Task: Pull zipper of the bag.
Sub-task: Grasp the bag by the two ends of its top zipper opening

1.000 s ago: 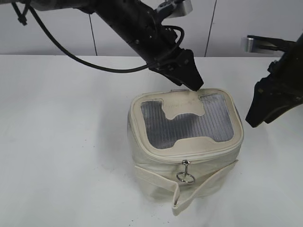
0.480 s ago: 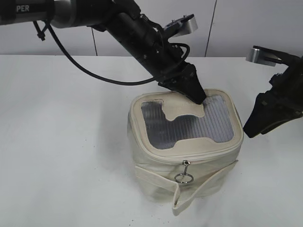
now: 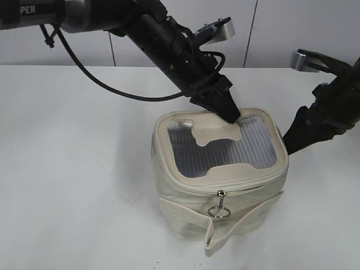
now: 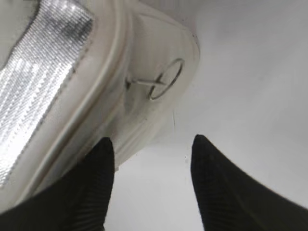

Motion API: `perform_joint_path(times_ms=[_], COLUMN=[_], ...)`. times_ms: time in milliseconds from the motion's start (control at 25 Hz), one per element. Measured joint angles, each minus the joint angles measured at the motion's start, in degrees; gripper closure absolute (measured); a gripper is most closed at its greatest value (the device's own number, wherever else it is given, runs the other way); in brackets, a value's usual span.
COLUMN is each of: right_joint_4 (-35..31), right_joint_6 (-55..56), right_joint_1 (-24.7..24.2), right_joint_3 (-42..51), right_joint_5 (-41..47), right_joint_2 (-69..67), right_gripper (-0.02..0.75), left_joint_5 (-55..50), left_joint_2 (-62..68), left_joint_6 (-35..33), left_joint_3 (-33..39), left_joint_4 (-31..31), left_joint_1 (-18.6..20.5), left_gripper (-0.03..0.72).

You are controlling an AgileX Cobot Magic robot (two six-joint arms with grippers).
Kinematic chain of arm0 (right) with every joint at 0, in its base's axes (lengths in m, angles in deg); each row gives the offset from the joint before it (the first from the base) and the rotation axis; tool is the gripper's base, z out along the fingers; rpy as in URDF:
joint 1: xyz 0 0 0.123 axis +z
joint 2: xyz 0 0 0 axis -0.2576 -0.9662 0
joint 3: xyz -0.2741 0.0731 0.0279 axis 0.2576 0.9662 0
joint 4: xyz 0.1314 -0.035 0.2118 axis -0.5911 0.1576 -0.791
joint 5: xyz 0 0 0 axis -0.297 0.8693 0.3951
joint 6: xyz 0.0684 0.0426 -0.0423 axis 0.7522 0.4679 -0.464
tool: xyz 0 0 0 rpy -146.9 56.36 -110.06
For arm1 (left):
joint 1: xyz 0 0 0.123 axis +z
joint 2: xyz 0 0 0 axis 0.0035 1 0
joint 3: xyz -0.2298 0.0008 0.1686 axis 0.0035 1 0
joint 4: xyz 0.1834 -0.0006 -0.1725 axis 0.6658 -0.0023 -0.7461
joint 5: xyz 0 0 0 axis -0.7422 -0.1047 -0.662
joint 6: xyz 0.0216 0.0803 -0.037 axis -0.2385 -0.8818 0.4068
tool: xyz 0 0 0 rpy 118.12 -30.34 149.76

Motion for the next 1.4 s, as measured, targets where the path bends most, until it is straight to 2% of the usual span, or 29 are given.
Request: perform_joint_path(times_ms=[160,440,560,800,880,1000,1200,1400], right_joint_4=[-1.7,-8.76,-11.06,-14.11,-14.4,-12.19,-2.92,-0.49], right_joint_6=[-3.37,-15.46,-18.11,-18.42,-16.93,-12.37,-2.16,0.73], right_joint_1=[0.0,-0.17,-0.29,-0.29,-0.29,-0.29,-0.24,-0.24], right_joint_3=[0.0,0.21,0.27,0.27,0.31,0.31,0.31,0.31], right_joint_5=[-0.28,-1.64,-3.36,-5.57,-5.94,-5.94,-3.87,-0.48], right_joint_2=[-0.82,-3.63,-4.74,-7.59,-7.51,-6.42,-2.13,0.66], right_gripper=[0.329,0.341,0.424,0.7,0.733,0.733,0.733,0.733], left_joint_5=[0.0,-0.84,-0.84,-1.33,-1.38,-1.42,-1.46,-1.53], left_joint_2=[0.0,0.0,0.0,0.0,0.0,0.0,0.0,0.0], left_joint_6=[-0.05,-0.11,-0.17,-0.17,-0.17,-0.2,-0.2,-0.2], left_joint_3=[0.0,0.0,0.0,0.0,0.0,0.0,0.0,0.0], left_joint_4=[0.0,-0.37,-0.48,-0.88,-0.93,-1.0,-1.0,-1.0], left_joint_1=[0.0,0.1,0.1,0.1,0.1,0.1,0.1,0.1], left_gripper=[0.643,0.643,0.643,0.643,0.643,0.643,0.643,0.643])
